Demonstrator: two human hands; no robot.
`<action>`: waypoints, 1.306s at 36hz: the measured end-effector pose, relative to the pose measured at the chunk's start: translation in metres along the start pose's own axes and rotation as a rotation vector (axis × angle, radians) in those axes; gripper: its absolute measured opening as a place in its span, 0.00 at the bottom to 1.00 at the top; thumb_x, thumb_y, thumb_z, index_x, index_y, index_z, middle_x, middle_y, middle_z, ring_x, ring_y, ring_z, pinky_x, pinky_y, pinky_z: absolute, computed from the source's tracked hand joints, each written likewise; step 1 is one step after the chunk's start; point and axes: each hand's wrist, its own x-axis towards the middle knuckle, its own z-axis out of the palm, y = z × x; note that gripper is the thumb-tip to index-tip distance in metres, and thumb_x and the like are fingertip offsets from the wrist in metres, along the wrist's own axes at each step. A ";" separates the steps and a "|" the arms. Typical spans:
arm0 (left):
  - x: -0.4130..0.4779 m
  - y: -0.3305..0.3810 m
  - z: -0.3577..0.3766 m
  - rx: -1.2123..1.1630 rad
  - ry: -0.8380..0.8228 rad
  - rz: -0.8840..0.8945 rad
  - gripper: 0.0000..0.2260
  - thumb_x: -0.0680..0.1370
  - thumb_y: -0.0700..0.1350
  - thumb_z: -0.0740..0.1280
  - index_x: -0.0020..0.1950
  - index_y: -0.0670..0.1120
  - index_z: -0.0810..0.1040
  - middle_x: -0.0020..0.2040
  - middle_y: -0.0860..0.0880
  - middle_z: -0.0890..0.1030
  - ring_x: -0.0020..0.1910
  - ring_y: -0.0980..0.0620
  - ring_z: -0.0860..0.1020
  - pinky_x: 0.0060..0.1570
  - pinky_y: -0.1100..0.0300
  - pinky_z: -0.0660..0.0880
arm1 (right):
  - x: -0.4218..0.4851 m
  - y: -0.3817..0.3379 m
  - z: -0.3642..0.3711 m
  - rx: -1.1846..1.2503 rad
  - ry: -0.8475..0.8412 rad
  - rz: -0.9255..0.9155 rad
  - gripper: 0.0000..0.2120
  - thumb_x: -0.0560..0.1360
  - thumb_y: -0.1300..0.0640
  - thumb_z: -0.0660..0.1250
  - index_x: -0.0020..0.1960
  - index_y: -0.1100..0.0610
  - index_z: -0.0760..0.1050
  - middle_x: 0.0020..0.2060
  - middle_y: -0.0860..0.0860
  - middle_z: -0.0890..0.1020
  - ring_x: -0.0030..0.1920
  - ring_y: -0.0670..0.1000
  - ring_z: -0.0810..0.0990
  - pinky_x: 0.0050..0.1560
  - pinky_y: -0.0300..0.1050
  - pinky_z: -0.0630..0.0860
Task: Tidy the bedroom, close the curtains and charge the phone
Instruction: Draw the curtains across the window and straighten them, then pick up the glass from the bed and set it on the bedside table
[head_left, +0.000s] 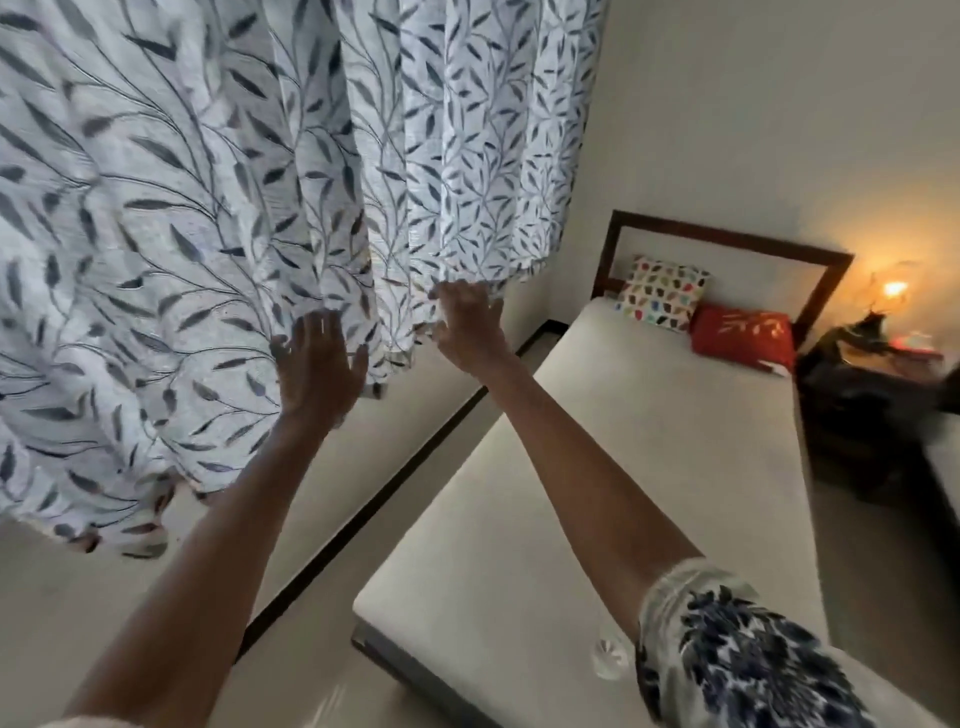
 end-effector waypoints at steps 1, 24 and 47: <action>-0.007 0.011 0.013 -0.031 -0.047 0.011 0.22 0.75 0.49 0.65 0.64 0.39 0.69 0.60 0.37 0.73 0.58 0.38 0.72 0.57 0.42 0.64 | -0.010 0.014 0.003 -0.009 -0.011 0.033 0.19 0.72 0.61 0.62 0.63 0.56 0.70 0.63 0.54 0.73 0.65 0.58 0.66 0.62 0.54 0.62; -0.173 0.119 0.160 -0.364 -0.730 0.262 0.21 0.76 0.48 0.66 0.66 0.43 0.68 0.63 0.44 0.74 0.60 0.44 0.73 0.60 0.47 0.67 | -0.270 0.188 0.040 -0.034 -0.141 0.878 0.17 0.72 0.61 0.63 0.61 0.57 0.71 0.60 0.55 0.75 0.62 0.59 0.68 0.57 0.50 0.67; -0.348 0.174 0.352 -0.609 -1.262 0.174 0.29 0.71 0.38 0.71 0.69 0.42 0.64 0.69 0.45 0.67 0.69 0.47 0.65 0.62 0.64 0.60 | -0.468 0.292 0.200 0.571 -0.319 1.281 0.49 0.64 0.61 0.78 0.76 0.56 0.51 0.73 0.54 0.61 0.72 0.52 0.62 0.65 0.40 0.60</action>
